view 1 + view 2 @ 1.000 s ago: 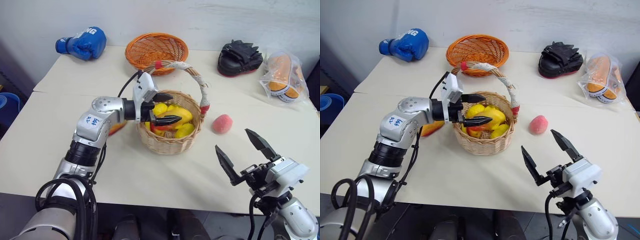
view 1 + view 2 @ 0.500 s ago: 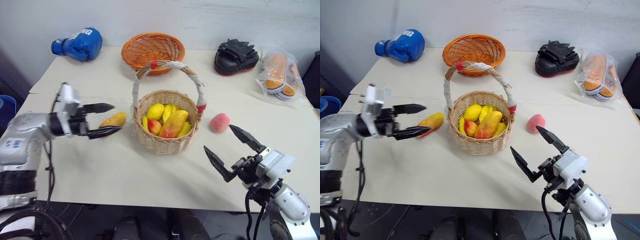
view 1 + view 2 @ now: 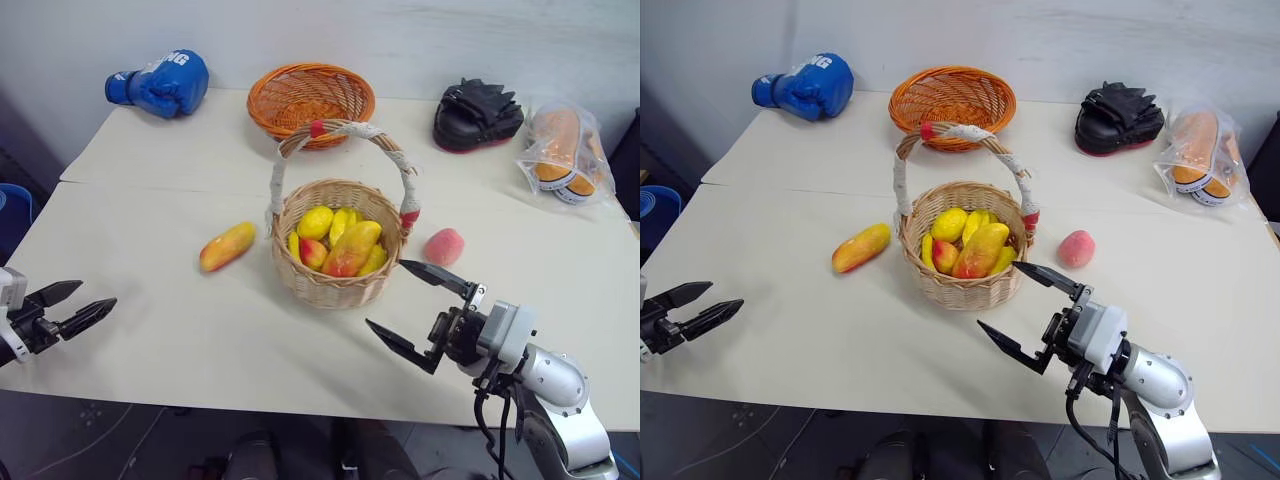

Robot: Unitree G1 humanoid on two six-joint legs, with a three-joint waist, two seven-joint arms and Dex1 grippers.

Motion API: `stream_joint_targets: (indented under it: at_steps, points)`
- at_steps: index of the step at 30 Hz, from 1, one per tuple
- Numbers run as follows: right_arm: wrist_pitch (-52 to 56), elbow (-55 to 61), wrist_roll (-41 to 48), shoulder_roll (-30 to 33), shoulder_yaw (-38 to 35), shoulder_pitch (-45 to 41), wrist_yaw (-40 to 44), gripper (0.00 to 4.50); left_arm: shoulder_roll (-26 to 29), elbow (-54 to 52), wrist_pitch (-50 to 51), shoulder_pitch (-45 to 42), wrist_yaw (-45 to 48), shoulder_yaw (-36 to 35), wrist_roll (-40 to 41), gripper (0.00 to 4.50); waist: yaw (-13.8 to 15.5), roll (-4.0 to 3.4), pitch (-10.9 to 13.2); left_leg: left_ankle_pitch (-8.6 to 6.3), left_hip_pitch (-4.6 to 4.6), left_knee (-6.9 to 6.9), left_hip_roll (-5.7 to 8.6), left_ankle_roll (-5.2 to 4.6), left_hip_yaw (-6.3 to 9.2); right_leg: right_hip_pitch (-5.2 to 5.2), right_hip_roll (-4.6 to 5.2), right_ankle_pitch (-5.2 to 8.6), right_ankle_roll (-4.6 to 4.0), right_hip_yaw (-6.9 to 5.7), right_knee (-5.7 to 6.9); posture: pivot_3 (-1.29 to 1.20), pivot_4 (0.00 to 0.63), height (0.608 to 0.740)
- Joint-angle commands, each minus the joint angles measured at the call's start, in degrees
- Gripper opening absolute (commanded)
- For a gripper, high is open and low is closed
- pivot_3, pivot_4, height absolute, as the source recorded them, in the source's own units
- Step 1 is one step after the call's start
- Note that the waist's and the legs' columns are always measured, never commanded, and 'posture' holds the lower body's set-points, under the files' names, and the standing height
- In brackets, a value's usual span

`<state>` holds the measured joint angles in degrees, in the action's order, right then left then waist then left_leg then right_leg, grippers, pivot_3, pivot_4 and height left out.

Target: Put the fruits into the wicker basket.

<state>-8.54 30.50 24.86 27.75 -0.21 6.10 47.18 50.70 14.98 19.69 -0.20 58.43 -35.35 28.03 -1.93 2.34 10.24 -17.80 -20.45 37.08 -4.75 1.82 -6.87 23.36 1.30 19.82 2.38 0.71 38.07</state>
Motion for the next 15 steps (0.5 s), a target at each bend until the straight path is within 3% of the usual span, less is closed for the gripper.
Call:
stream_joint_targets:
  at_steps: [1, 8, 15]
  points:
    - [-0.1, 1.9, 1.6, -0.5, -0.5, -0.5, -0.9, 4.50, 0.6, -8.1, 5.9, -4.2, -0.5, 3.1, 4.2, 4.45, 0.3, 0.03, 0.0, 0.02, -0.01, 0.02, 0.03, -0.04, 0.02, -0.03, 0.08, 0.00, 0.00, -0.09, 0.00, 0.00, 0.150, 0.740]
    - [-0.8, 0.3, 0.1, -1.1, -1.2, -2.6, -2.6, 4.50, -2.2, -1.2, 6.9, -29.1, -3.1, 22.3, -4.9, 4.45, 0.4, 0.08, -0.1, 0.14, -0.05, 0.04, 0.14, -0.06, 0.08, -0.14, 0.13, -0.03, 0.05, -0.27, 0.00, 0.00, 0.150, 0.740]
    - [-1.5, -1.2, -1.8, -1.8, -1.4, -4.0, -4.3, 4.50, -7.6, 16.0, 2.1, -42.7, -1.7, 35.7, -15.6, 4.45, -0.5, 0.04, -0.1, 0.41, -0.25, 0.09, 0.08, 0.40, -0.24, 0.22, -0.16, -0.05, 0.11, -0.15, -0.01, 0.00, 0.150, 0.740]
